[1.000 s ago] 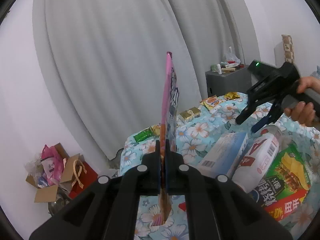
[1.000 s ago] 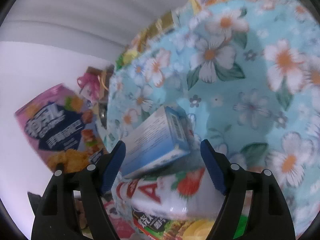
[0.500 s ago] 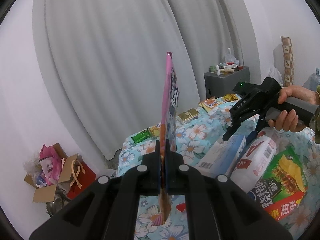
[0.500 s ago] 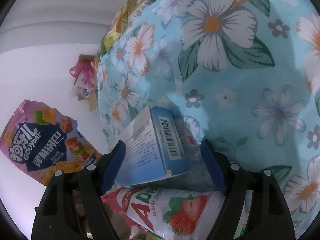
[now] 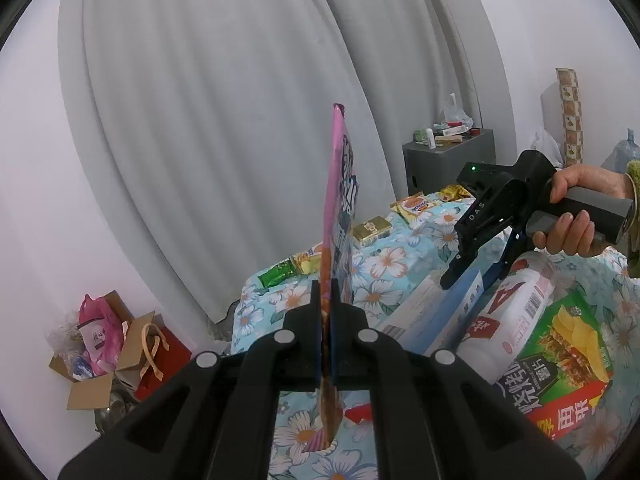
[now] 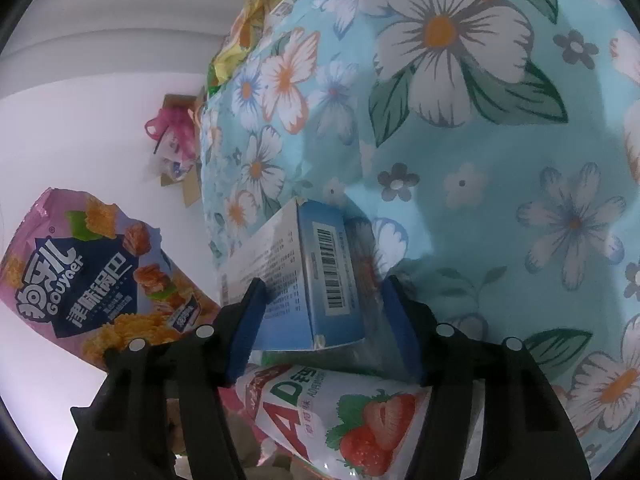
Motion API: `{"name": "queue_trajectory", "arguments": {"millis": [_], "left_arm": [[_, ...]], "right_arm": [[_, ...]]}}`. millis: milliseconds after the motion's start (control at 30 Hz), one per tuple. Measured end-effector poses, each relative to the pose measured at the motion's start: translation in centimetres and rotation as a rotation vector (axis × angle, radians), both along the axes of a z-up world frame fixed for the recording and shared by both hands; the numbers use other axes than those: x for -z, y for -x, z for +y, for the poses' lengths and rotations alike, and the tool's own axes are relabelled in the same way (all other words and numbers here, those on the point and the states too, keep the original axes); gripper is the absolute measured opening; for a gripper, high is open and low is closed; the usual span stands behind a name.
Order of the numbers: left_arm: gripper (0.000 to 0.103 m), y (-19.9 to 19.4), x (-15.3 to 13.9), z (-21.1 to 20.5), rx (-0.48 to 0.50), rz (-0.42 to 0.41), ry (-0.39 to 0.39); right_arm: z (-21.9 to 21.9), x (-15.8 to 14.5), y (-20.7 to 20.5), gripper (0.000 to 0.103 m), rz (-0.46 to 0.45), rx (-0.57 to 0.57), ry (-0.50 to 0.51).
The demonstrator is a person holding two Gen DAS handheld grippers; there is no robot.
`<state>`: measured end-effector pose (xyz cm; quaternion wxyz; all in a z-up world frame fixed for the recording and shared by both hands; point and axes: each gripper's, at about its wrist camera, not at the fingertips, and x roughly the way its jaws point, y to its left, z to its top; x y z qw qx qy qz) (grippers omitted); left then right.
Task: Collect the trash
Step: 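Grasp the blue-white box with the right gripper while the left gripper holds the pink bag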
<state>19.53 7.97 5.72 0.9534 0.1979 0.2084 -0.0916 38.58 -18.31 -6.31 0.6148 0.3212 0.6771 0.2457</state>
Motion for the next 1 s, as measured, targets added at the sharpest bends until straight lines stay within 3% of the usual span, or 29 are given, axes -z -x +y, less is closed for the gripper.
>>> {"name": "queue_trajectory", "arguments": {"millis": [433, 600, 667, 1000], "left_arm": [[0.003, 0.1, 0.0, 0.0, 0.0, -0.005, -0.001], [0.003, 0.1, 0.0, 0.0, 0.001, -0.005, -0.003], [0.003, 0.0, 0.0, 0.0, 0.003, -0.005, -0.005], [0.003, -0.2, 0.2, 0.2, 0.0, -0.009, -0.006]], "right_arm": [[1.0, 0.6, -0.2, 0.061, -0.001, -0.032, 0.015], [1.7, 0.0, 0.1, 0.052, -0.041, -0.057, 0.055], [1.7, -0.3, 0.3, 0.041, -0.046, -0.055, 0.04], [1.5, -3.5, 1.8, 0.032, -0.185, -0.013, 0.043]]}}
